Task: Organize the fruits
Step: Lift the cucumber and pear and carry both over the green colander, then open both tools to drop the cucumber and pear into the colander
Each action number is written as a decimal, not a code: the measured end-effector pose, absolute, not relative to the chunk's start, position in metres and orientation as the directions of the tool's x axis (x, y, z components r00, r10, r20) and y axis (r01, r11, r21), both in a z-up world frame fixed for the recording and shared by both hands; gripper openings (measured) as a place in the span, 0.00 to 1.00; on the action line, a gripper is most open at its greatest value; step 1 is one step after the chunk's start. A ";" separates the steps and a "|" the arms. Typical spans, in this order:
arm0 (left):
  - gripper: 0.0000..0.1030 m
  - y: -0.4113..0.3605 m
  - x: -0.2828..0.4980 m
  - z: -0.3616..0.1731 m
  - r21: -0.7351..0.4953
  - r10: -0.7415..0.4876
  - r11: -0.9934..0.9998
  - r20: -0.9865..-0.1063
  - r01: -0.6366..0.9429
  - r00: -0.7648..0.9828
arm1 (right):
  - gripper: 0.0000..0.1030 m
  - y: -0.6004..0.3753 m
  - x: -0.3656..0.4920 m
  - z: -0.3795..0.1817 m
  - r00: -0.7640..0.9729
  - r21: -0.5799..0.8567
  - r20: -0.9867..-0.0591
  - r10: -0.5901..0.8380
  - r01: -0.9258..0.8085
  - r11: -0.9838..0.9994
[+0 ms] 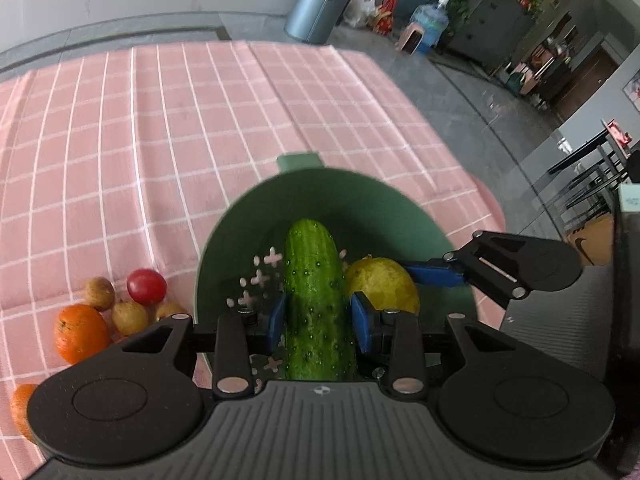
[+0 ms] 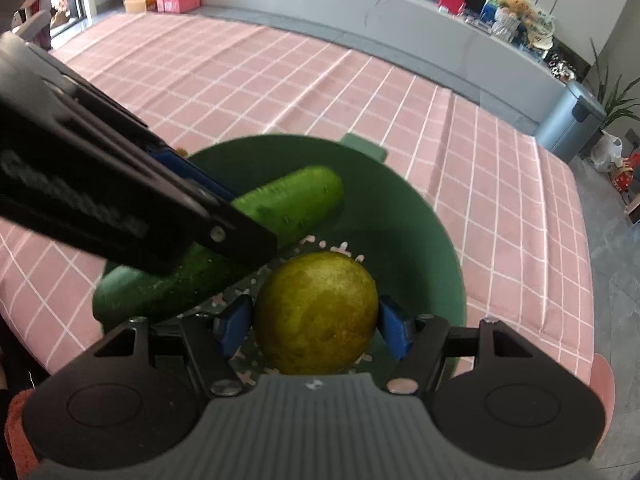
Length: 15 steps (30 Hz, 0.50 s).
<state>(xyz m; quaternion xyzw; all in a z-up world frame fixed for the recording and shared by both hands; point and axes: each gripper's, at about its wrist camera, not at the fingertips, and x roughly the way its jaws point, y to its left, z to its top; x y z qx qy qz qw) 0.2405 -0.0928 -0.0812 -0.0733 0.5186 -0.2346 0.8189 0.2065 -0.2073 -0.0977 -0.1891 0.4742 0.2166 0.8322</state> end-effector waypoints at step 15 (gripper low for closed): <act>0.44 -0.108 0.235 -0.086 -0.239 -0.373 0.903 -0.850 0.357 0.373 | 0.63 -0.205 0.217 -0.116 0.401 -0.118 -0.906 0.135 -0.547 0.829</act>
